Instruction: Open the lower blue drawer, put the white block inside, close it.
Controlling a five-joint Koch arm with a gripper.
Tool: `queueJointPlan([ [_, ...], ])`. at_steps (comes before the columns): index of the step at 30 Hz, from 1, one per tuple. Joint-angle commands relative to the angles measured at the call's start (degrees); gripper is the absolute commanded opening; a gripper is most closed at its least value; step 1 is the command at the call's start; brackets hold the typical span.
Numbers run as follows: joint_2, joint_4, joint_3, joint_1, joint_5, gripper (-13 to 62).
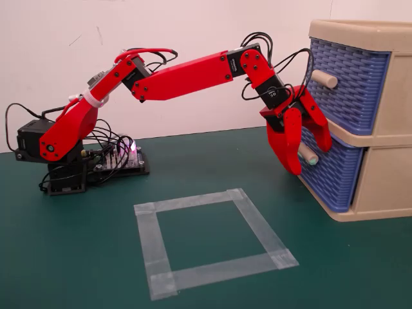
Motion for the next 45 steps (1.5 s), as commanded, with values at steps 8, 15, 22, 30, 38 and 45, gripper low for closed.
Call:
queueJointPlan([
  [8, 34.3, 43.6, 1.1, 19.8, -7.2, 33.8],
  [15, 49.1, 40.8, 41.9, 55.8, -46.8, 33.9],
  [22, 56.7, 26.5, 83.1, 70.0, -70.0, 33.9],
  [30, 84.6, 11.6, 119.4, 70.0, -70.3, 34.1],
  [38, 87.5, 21.9, 123.7, 70.0, -70.4, 34.3],
  [45, 87.5, 21.9, 123.7, 69.9, -70.4, 34.4],
])
